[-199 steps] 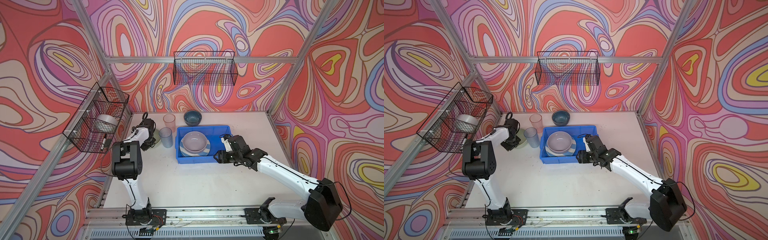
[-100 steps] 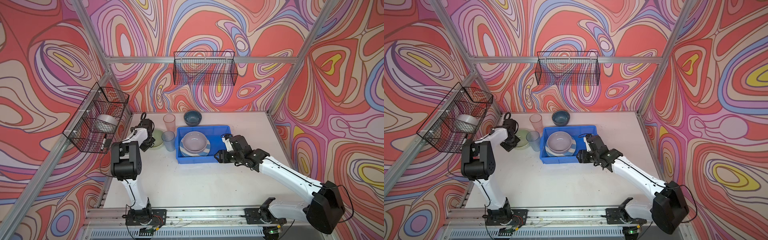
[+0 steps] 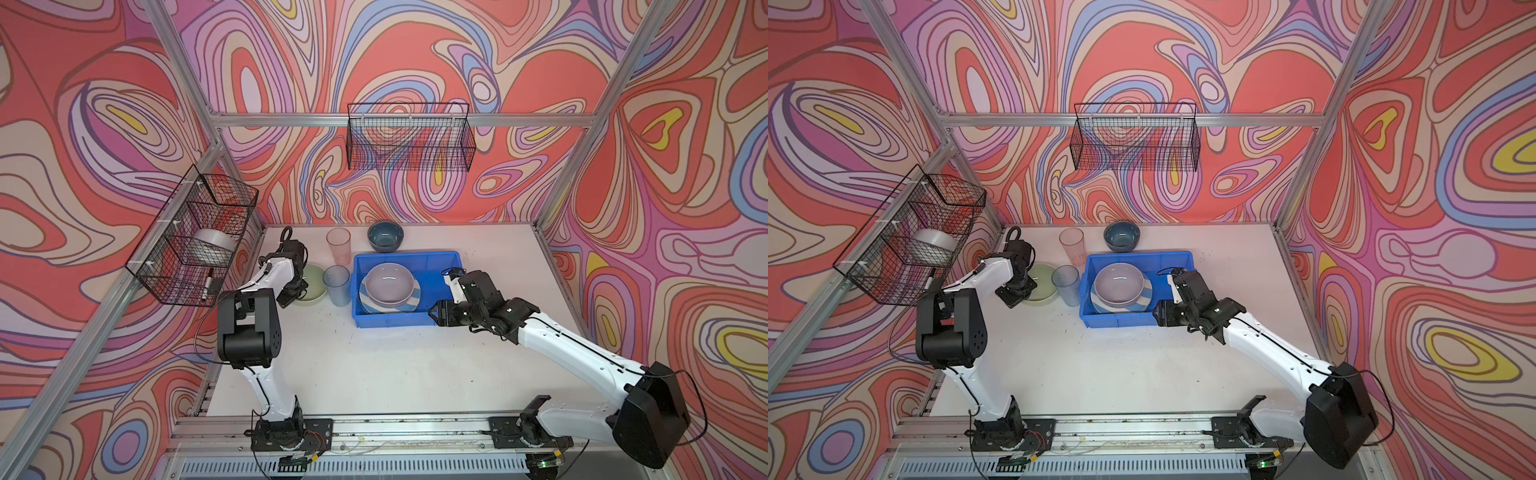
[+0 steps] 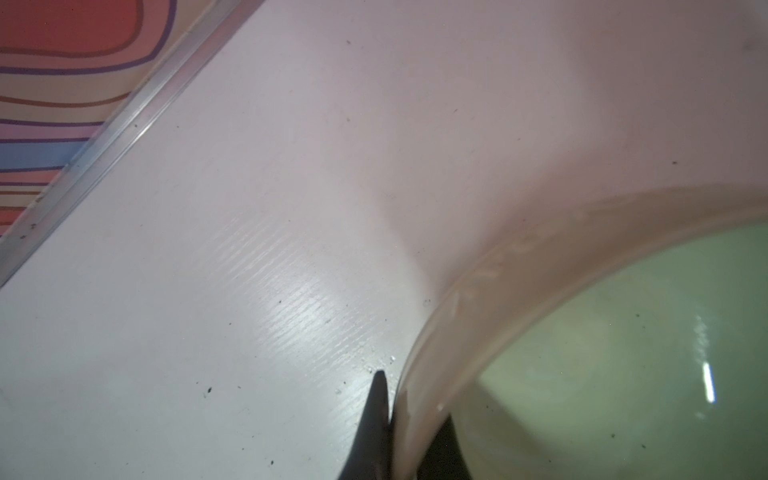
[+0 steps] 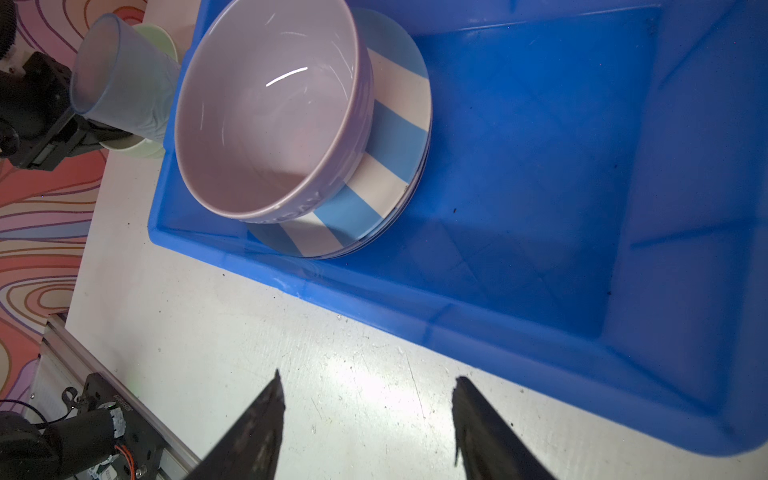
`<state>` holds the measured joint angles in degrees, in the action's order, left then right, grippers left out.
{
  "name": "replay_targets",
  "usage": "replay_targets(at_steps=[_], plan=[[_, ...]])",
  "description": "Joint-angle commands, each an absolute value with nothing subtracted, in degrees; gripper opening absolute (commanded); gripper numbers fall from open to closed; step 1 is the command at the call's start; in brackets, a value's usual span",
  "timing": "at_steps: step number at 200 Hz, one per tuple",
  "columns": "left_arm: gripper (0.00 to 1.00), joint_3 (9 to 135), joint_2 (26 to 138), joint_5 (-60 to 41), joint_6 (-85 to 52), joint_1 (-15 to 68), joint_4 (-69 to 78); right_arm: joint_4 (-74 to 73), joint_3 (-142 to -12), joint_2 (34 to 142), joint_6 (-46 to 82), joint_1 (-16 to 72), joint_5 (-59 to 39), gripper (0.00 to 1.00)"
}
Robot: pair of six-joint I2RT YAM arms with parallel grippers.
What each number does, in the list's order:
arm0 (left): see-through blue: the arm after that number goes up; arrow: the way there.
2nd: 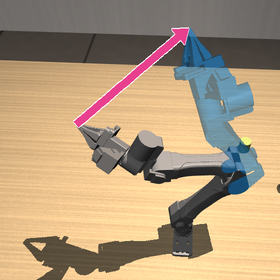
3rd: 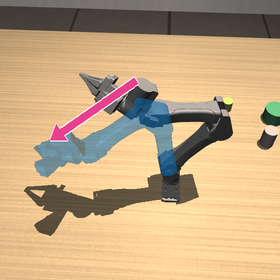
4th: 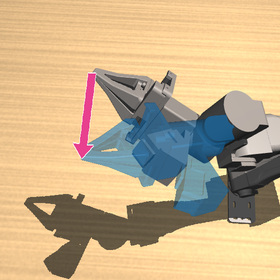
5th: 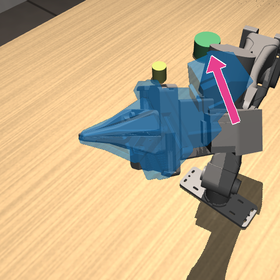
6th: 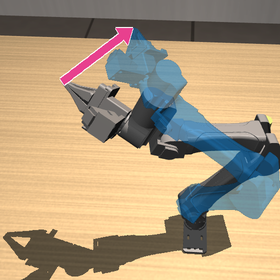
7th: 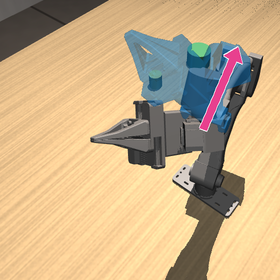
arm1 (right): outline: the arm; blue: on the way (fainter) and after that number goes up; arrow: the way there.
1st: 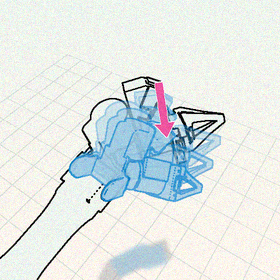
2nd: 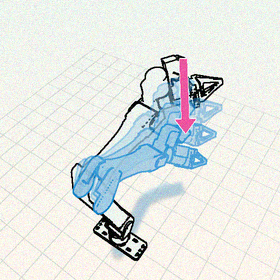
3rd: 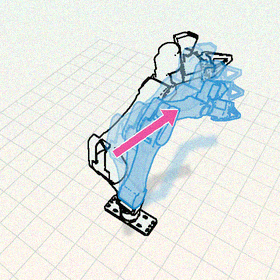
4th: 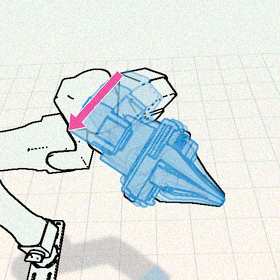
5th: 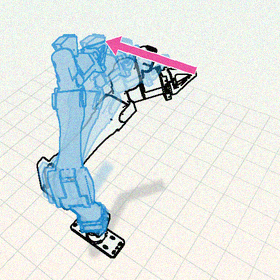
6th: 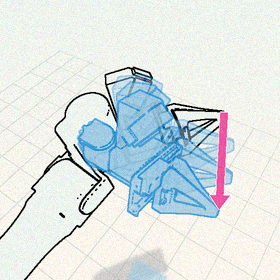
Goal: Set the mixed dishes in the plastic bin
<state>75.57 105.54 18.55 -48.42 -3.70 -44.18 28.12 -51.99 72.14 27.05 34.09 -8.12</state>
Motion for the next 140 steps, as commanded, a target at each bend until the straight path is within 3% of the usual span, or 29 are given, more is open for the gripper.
replay_targets(at_steps=[1,61,140], plan=[[0.00,76.20,101.31,22.69,-48.29,-3.94,-46.00,28.89,-51.68,70.77,26.81,33.99,-7.47,0.66],[0.00,74.36,97.09,25.86,-45.43,-4.13,-48.85,28.86,-52.12,70.75,26.96,33.96,-7.81,0.66],[0.00,65.20,83.59,29.94,-42.91,-4.13,-54.20,28.35,-53.43,71.53,26.57,34.00,-9.43,0.65]])
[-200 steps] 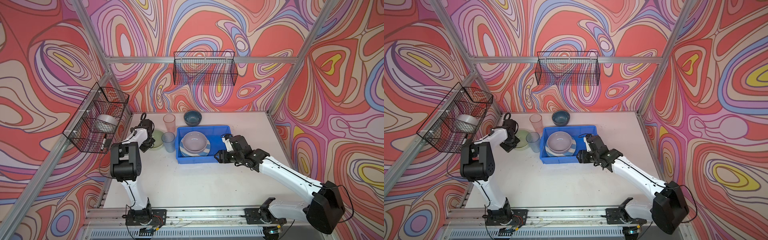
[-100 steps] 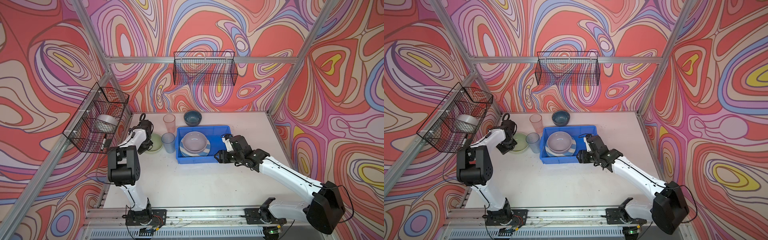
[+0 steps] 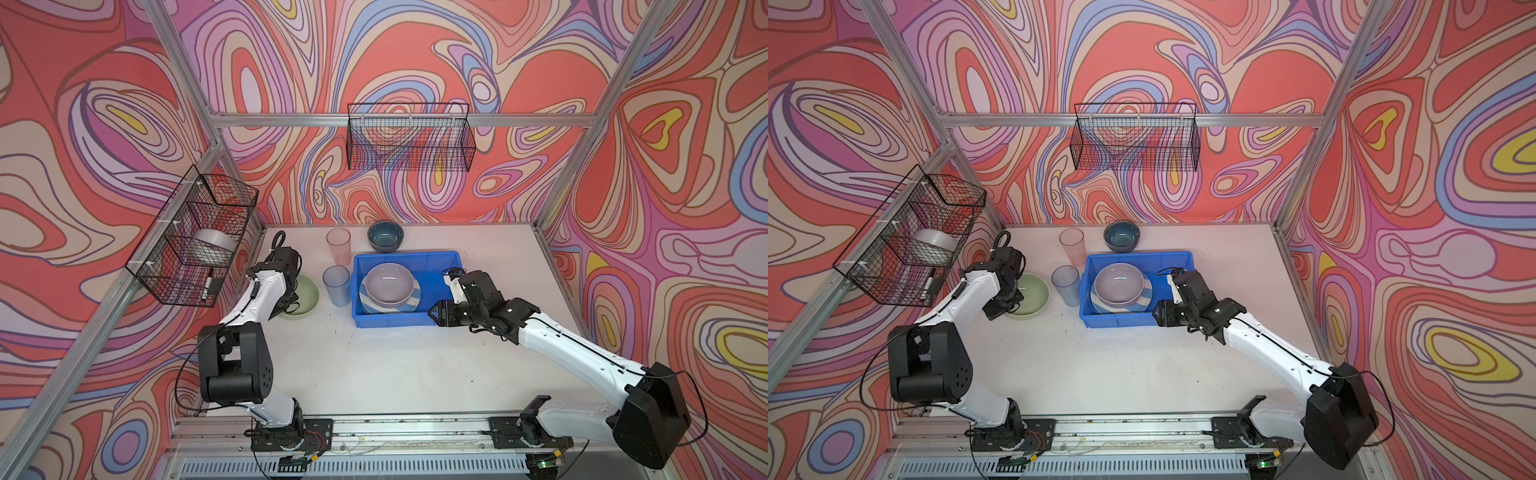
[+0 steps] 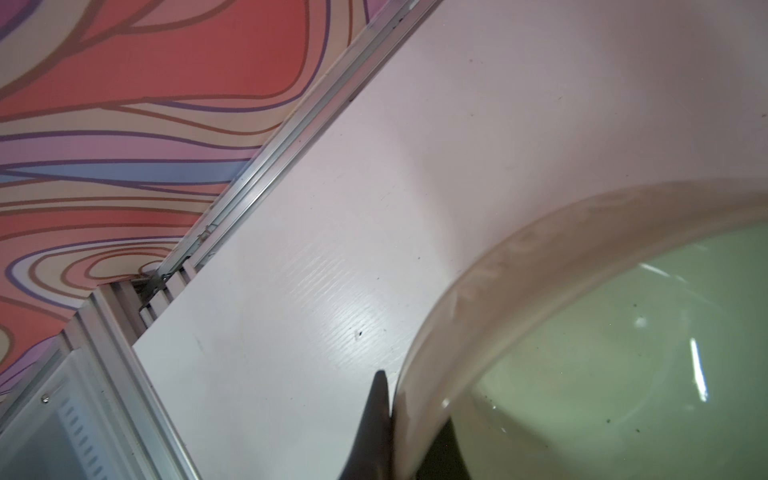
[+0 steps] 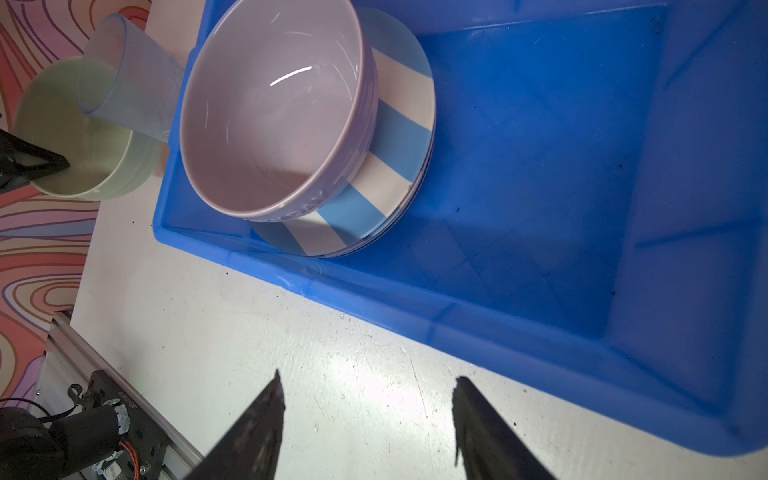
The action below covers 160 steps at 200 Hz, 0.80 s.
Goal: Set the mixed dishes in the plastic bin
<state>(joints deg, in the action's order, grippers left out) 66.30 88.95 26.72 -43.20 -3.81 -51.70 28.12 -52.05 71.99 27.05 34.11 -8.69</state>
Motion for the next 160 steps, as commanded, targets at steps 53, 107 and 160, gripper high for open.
replay_targets(at_steps=[53,107,160], plan=[[0.00,63.42,71.72,24.42,-37.16,-4.13,-59.43,29.44,-55.31,72.72,24.91,34.00,-8.93,0.66],[0.00,65.43,62.58,15.25,-31.46,-4.13,-62.26,29.09,-58.06,75.24,24.84,34.01,-9.06,0.66],[0.00,72.89,65.11,-4.69,-22.94,-3.96,-64.01,30.14,-60.25,76.30,25.46,33.95,-8.33,0.65]])
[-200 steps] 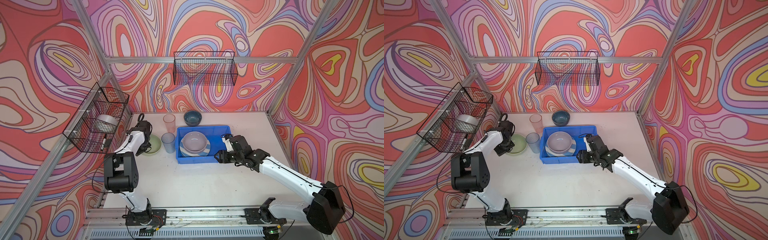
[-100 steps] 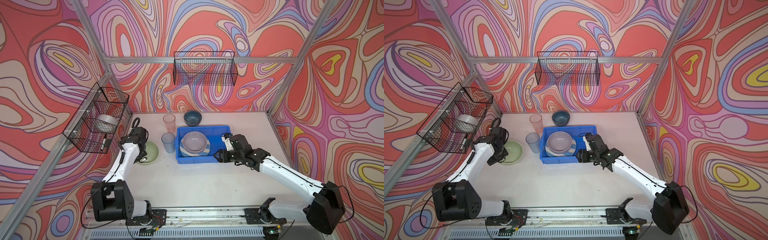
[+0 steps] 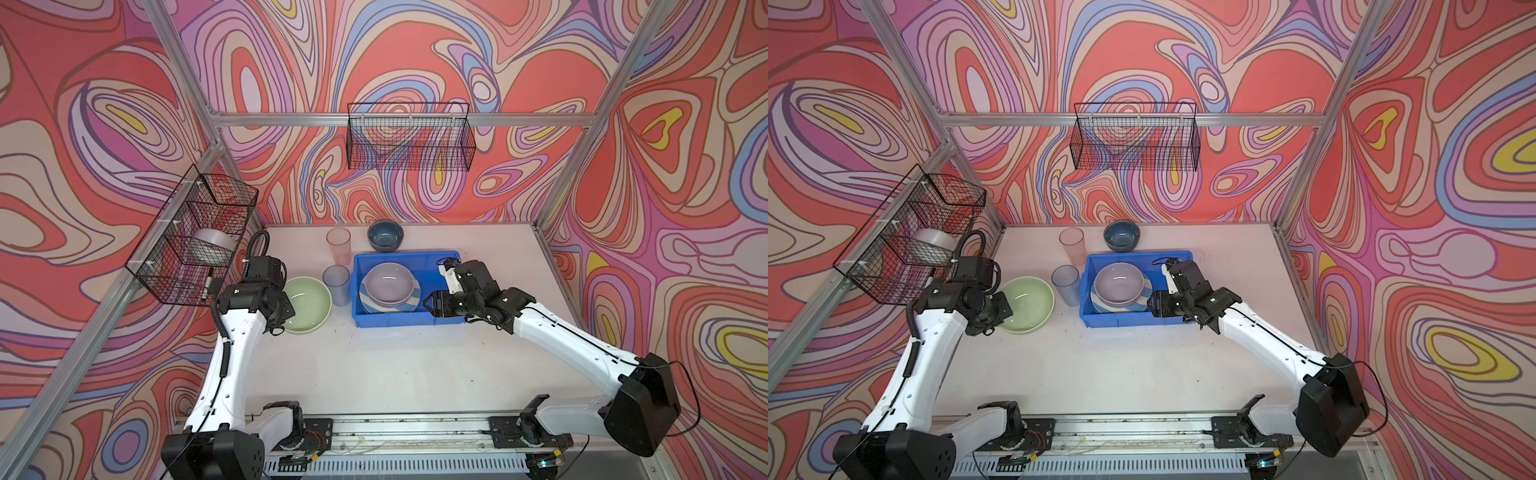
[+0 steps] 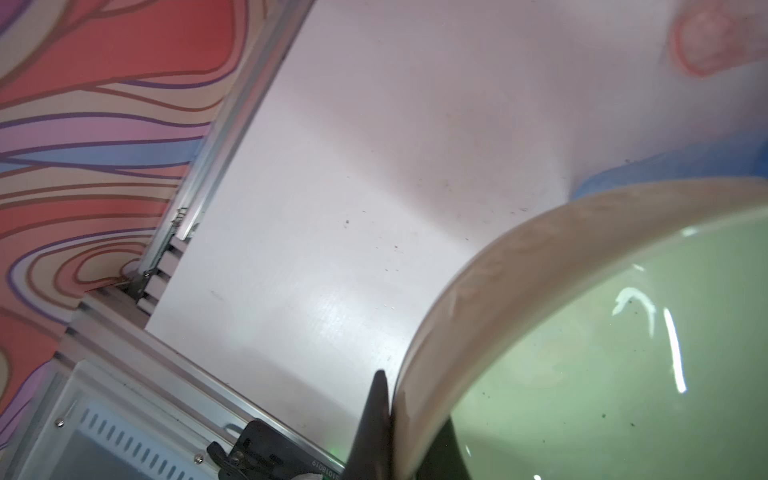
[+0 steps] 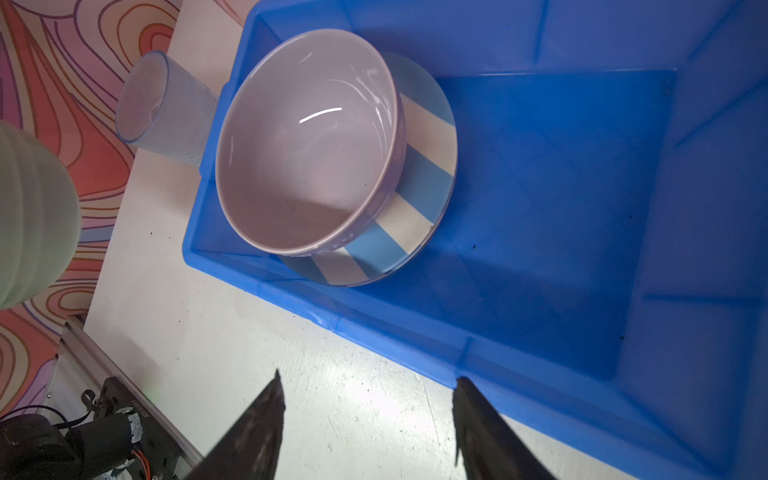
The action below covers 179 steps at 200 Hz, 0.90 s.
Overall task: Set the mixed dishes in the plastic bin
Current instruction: 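Close the left gripper on the green bowl rim and carry it over the bin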
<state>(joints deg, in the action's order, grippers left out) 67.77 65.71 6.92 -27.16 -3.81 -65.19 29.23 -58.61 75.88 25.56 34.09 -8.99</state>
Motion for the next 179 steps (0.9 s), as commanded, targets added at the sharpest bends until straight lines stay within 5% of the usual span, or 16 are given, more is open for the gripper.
replay_targets(at_steps=[1,51,179], plan=[[0.00,73.05,65.12,-4.89,-22.81,-3.96,-64.00,30.23,-60.27,76.25,25.43,33.98,-8.30,0.66],[0.00,84.45,72.38,-13.60,-17.90,-1.70,-67.50,31.72,-60.90,75.18,26.21,33.97,-6.32,0.66],[0.00,115.66,104.15,-6.94,-17.81,18.35,-72.42,35.54,-60.61,71.66,28.04,34.01,-2.92,0.66]])
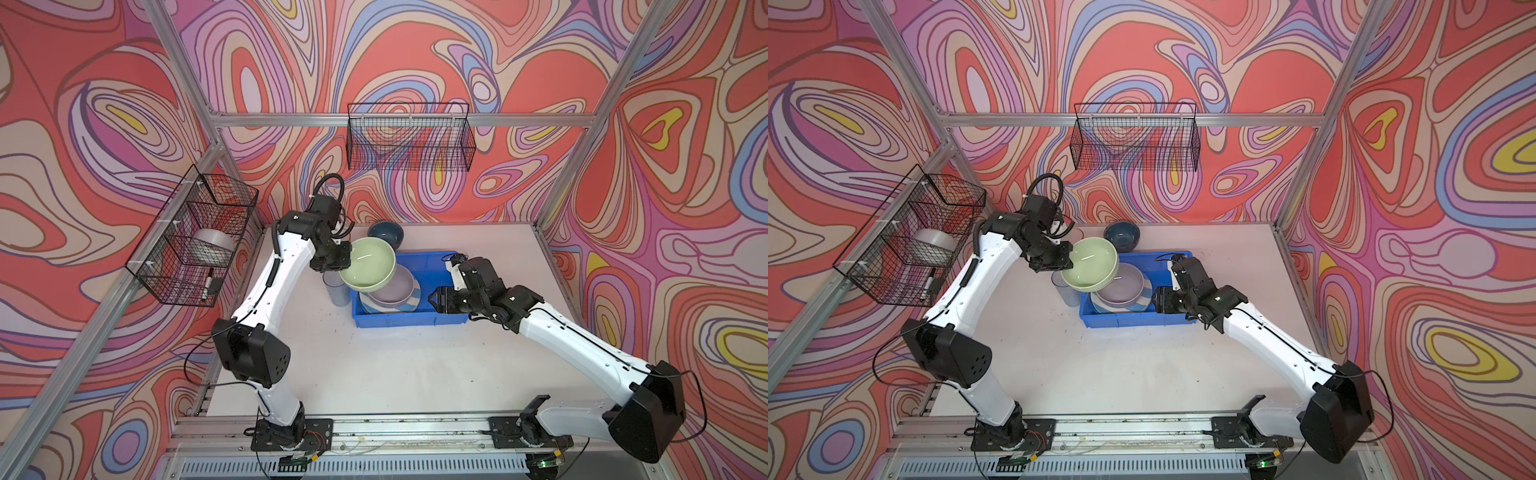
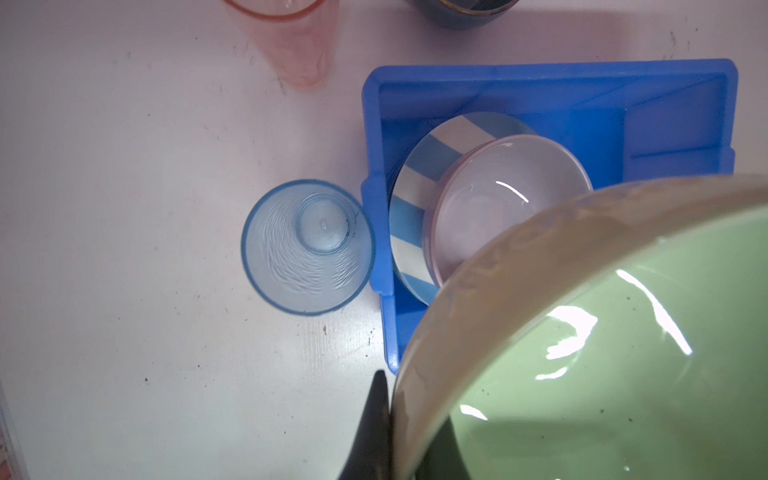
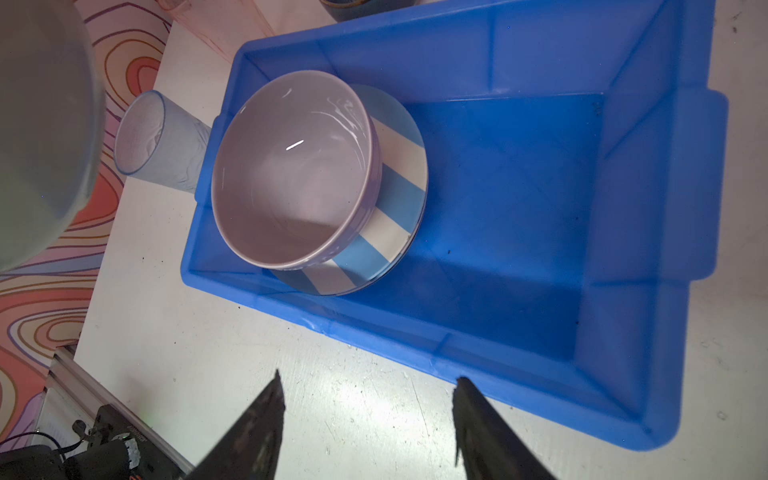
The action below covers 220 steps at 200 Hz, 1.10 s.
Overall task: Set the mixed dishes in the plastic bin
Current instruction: 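Close the left gripper on the green bowl rim and carry it over the bin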
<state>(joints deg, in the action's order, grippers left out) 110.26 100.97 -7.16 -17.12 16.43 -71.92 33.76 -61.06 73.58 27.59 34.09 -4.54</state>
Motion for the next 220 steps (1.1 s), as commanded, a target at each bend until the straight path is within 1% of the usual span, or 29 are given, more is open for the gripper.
replay_targets(at_steps=[1,41,80,139,184,220], plan=[[0.00,115.84,104.41,-6.86,-17.82,18.41,-72.42,35.57,-60.54,71.60,28.04,33.97,-2.95,0.66],[0.00,122.33,112.50,-4.13,-17.75,21.89,-74.31,37.30,-58.99,68.97,28.19,34.00,-1.95,0.66],[0.00,125.23,117.51,-3.27,-19.14,22.86,-73.23,37.52,-58.54,68.31,28.45,33.94,-2.07,0.66],[0.00,123.83,120.85,-1.70,-19.19,23.40,-70.59,37.11,-56.88,65.49,29.54,33.93,-1.35,0.66],[0.00,118.86,119.72,-1.14,-19.51,23.86,-67.30,36.96,-57.30,66.31,29.55,34.00,-1.58,0.65],[0.00,117.60,120.06,-0.56,-19.34,24.18,-66.80,36.25,-57.66,67.04,29.57,34.01,-1.93,0.65]])
